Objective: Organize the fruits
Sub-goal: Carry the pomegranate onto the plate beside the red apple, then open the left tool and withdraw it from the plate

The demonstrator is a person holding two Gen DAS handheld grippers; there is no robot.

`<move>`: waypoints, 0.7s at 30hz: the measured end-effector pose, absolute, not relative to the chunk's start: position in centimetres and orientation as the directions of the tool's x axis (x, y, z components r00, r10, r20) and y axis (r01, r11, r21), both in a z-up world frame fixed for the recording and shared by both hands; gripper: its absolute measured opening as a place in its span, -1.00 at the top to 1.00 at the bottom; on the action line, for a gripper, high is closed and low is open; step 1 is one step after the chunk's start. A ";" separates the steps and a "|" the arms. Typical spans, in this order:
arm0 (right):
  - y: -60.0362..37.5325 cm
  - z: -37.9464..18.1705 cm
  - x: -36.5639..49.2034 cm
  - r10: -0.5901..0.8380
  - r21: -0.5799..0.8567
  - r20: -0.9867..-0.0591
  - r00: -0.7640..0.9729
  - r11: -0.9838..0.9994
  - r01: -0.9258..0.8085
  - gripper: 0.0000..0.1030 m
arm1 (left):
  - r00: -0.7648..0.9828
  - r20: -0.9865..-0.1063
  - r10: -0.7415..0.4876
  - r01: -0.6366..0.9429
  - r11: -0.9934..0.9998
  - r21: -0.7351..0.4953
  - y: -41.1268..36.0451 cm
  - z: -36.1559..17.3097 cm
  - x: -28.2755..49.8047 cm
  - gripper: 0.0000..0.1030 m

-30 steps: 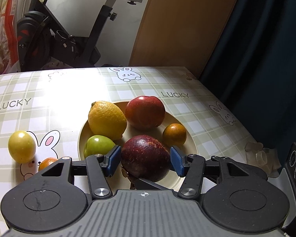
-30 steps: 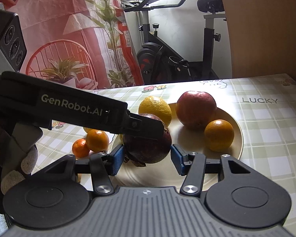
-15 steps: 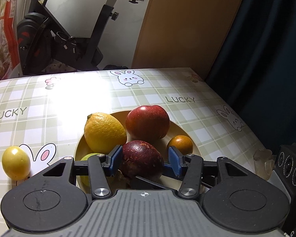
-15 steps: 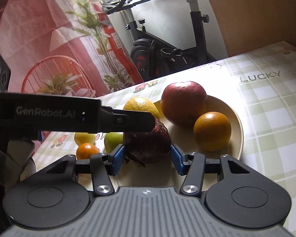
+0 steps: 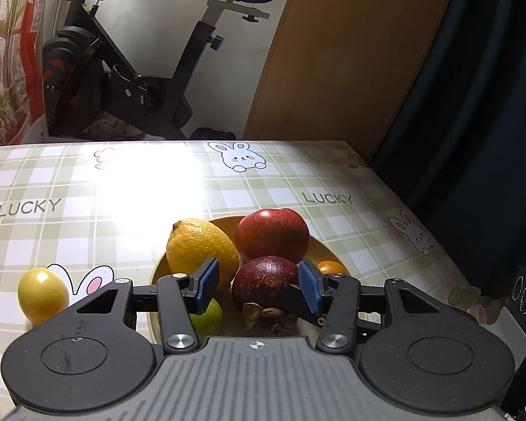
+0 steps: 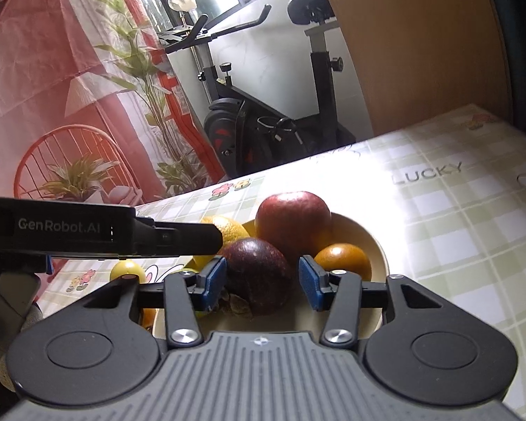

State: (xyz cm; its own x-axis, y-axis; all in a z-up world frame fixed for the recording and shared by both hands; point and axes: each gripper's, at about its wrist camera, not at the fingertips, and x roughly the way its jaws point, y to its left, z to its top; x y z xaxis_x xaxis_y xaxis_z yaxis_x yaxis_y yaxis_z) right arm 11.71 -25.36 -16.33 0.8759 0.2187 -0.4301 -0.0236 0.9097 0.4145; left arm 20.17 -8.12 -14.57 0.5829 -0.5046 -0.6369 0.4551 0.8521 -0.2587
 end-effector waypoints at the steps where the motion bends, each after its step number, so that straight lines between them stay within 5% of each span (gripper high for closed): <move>1: -25.3 -16.1 11.7 0.205 0.400 -0.431 0.879 0.916 -0.017 0.09 | 0.585 -0.635 -0.504 0.453 0.853 -0.260 -8.0 -14.5 20.2 -0.03; 21: -22.1 -14.4 11.8 0.150 0.244 -0.487 0.860 0.969 -0.030 0.07 | 0.638 -0.617 -0.462 0.390 0.884 -0.258 -4.1 -13.9 19.1 -0.03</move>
State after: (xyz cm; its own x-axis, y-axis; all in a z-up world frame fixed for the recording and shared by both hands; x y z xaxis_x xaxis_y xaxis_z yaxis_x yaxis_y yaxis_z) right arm 11.77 -22.05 -14.39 0.8602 0.1497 -0.4874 -0.0304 0.9693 0.2441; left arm 19.08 -4.13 -13.93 0.6375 -0.4620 -0.6166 0.3904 0.8836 -0.2585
